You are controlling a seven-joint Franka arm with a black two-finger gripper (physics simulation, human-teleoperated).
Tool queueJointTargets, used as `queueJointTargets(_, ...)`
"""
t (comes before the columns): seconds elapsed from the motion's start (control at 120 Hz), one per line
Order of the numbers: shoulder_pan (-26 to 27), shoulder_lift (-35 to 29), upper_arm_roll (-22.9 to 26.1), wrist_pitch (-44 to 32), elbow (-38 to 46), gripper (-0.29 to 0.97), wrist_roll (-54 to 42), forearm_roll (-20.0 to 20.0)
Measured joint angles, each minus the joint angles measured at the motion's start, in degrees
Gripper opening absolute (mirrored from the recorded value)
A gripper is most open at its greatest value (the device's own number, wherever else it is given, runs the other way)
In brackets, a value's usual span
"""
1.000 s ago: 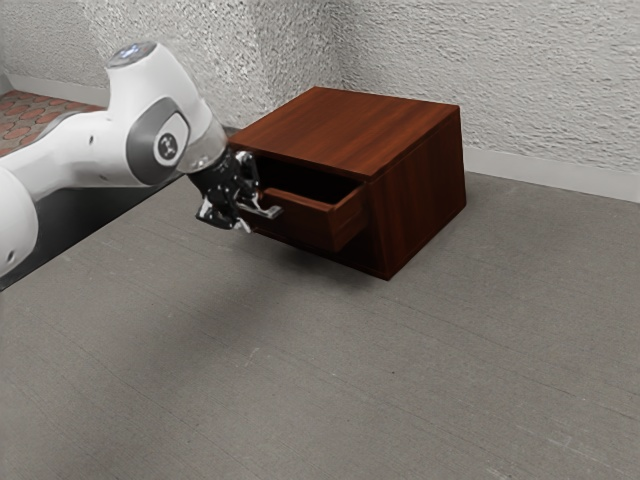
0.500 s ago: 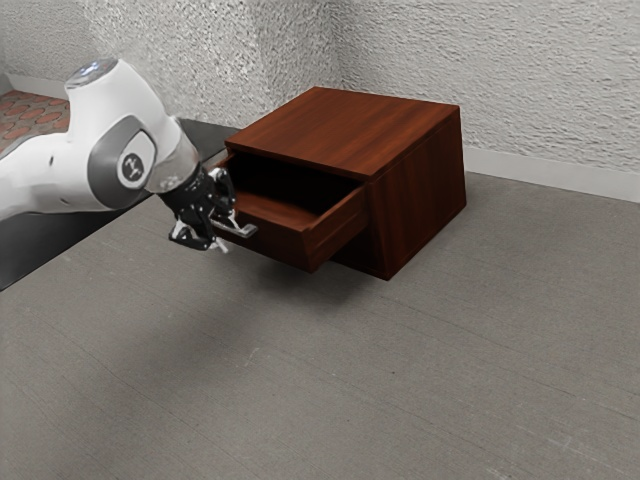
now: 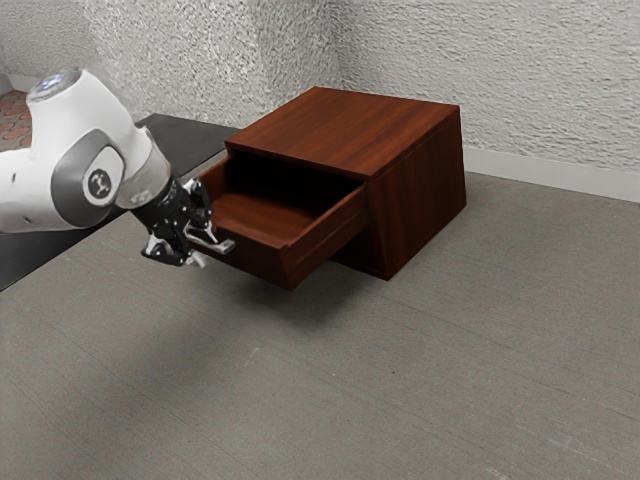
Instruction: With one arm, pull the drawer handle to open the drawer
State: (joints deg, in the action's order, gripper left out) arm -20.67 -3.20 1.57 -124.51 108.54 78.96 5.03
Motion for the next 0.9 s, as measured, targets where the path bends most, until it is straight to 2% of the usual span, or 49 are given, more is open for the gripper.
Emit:
queueJointTargets(0.458,-0.41,-3.09,-0.11,-0.84,1.84,0.26,-0.17,-0.40)
queueJointTargets(0.558,0.03,-4.98,-0.21,0.02,-0.85,0.28,-0.14,-1.73)
queueJointTargets(0.608,0.16,-4.77,-0.17,3.92,-8.64,0.36,-0.11,-2.67)
queueJointTargets(0.667,0.38,-4.13,0.08,11.89,-18.48,0.44,-0.02,-3.15)
queueJointTargets(0.708,1.07,-4.10,0.10,18.35,-22.51,0.48,0.04,-2.79)
queueJointTargets(0.792,4.58,-5.37,0.29,28.16,-23.13,0.55,0.13,-2.86)
queueJointTargets(0.9,8.47,-5.72,1.12,35.94,-21.15,0.60,0.28,-5.85)
